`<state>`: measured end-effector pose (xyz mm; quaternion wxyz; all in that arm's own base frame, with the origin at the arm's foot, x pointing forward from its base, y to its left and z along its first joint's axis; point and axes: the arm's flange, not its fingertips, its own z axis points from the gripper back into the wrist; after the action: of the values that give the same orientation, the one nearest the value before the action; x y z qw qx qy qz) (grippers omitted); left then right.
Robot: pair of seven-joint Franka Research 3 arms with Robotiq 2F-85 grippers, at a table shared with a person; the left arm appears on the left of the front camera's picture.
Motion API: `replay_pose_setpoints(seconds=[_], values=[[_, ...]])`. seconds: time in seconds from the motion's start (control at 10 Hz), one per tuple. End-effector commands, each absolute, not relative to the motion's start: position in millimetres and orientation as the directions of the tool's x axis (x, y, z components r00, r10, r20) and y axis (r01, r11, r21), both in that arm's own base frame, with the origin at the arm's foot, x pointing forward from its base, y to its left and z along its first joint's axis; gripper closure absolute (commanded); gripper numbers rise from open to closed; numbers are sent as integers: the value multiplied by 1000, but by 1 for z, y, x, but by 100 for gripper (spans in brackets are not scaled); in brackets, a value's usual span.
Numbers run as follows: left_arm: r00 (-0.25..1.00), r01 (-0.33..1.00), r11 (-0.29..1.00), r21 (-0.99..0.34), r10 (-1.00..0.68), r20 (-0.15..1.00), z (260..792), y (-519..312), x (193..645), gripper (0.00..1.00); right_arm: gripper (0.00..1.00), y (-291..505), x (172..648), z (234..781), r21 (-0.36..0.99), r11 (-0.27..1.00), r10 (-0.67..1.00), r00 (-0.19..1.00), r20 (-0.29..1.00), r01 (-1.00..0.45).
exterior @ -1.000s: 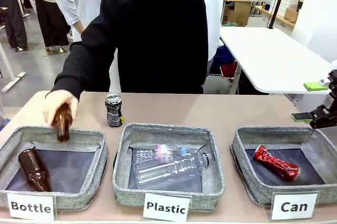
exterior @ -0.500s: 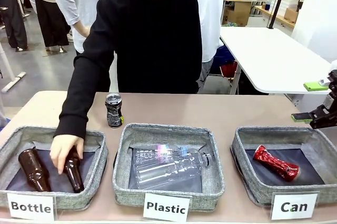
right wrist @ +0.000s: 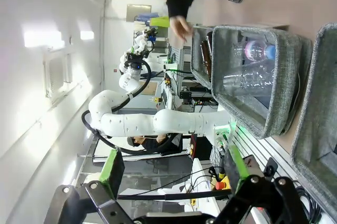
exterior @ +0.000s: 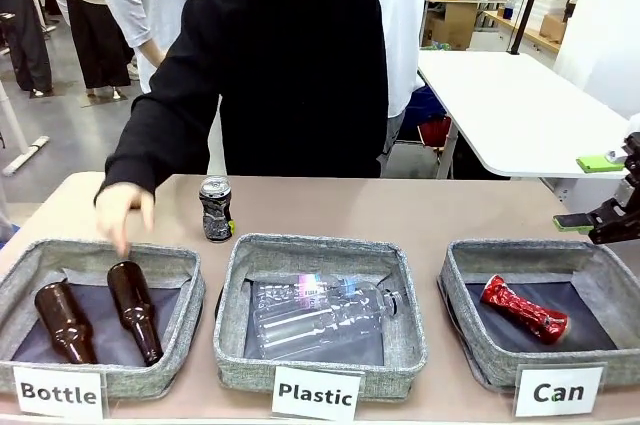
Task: Sort the can waste into the basket.
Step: Pick up the can waste from the table and place it in the right Fabric basket.
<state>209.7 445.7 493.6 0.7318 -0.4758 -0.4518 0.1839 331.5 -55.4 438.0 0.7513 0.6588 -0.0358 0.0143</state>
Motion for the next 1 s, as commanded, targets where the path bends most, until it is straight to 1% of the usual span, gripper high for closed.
replay_pose_setpoints(seconds=[0.0, 0.1, 0.3, 0.4, 0.5, 0.7, 0.9], values=[[538, 168, 495, -853, 679, 500, 506, 427, 230, 0, 0, -57, 331, 439, 986, 134, -12, 995, 100, -98], [554, 163, 526, -835, 652, 518, 512, 407, 242, 0, 0, -57, 331, 439, 986, 134, -12, 995, 100, -98], [639, 198, 634, -747, 495, 589, 523, 336, 279, 0, 0, -57, 331, 439, 986, 134, -12, 995, 100, -98], [672, 232, 669, -706, 415, 614, 525, 301, 298, 0, 0, -57, 331, 439, 986, 134, -12, 995, 100, -98], [690, 219, 730, -648, 353, 631, 522, 265, 318, 0, 0, -57, 331, 439, 986, 134, -12, 995, 100, -98], [729, 304, 758, -577, 206, 653, 516, 195, 353, 0, 0, -57, 331, 439, 986, 134, -12, 995, 100, -98], [738, 397, 712, -580, 128, 662, 500, 136, 381, 0, 0, -57, 331, 439, 986, 134, -12, 995, 100, -98]])
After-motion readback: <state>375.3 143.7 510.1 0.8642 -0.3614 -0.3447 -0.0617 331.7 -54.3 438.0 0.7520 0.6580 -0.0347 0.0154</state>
